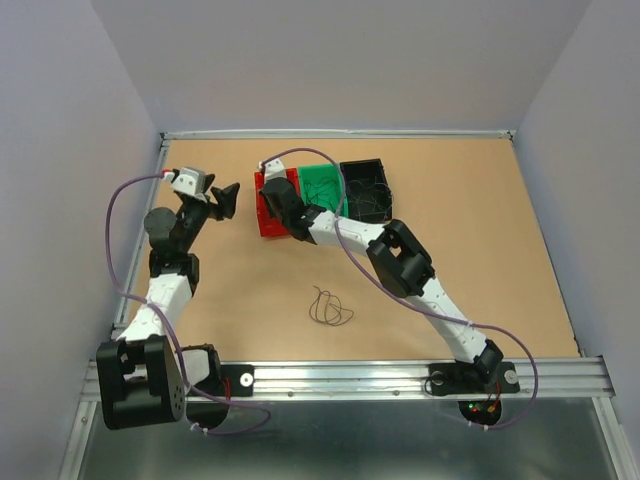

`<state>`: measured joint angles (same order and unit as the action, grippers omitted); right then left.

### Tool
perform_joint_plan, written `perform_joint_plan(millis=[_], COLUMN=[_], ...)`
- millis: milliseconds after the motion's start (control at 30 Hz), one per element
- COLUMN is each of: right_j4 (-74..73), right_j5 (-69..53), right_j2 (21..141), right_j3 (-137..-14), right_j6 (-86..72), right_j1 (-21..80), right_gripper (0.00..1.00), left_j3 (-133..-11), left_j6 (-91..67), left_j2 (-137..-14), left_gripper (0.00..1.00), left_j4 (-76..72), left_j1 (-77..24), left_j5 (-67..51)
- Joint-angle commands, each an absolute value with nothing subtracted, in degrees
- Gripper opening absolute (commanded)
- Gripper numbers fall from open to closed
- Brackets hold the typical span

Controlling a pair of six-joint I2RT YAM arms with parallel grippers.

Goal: Untangle the cables

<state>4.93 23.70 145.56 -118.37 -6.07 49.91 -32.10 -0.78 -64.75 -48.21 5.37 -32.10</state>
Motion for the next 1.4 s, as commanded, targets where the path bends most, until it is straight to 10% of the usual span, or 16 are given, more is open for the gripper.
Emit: perform_joint_plan(millis=[0, 133, 833, 1367], right_j4=[0.2, 0.2, 4.1, 19.4], right_j5=[23.6, 24.6, 27.2, 23.0], right_j2=[149.2, 149.5, 136.3, 108.7], right_j3=[-118.7, -118.1, -111.6, -76.8], right_j6=[-7.5, -8.2, -11.2, -10.1], right_j1=[50.9, 51.3, 51.4, 51.3], right_gripper=[0.01, 0.01, 0.24, 0.83], left_j3=[-26.9, -22.6, -24.3, -24.7], left_j6=[-1.1, -2.8, -3.3, -2.4], left_j2=[-58.7, -55.4, -52.7, -54.1], left_gripper=[0.77, 0.99, 0.99, 0.99], left_j4=[-61.2, -66.3, -59.9, -60.0], left_j1=[5.5, 5.5, 5.5, 5.4], left_j5=[-27.8, -24.7, -27.0, -33.0])
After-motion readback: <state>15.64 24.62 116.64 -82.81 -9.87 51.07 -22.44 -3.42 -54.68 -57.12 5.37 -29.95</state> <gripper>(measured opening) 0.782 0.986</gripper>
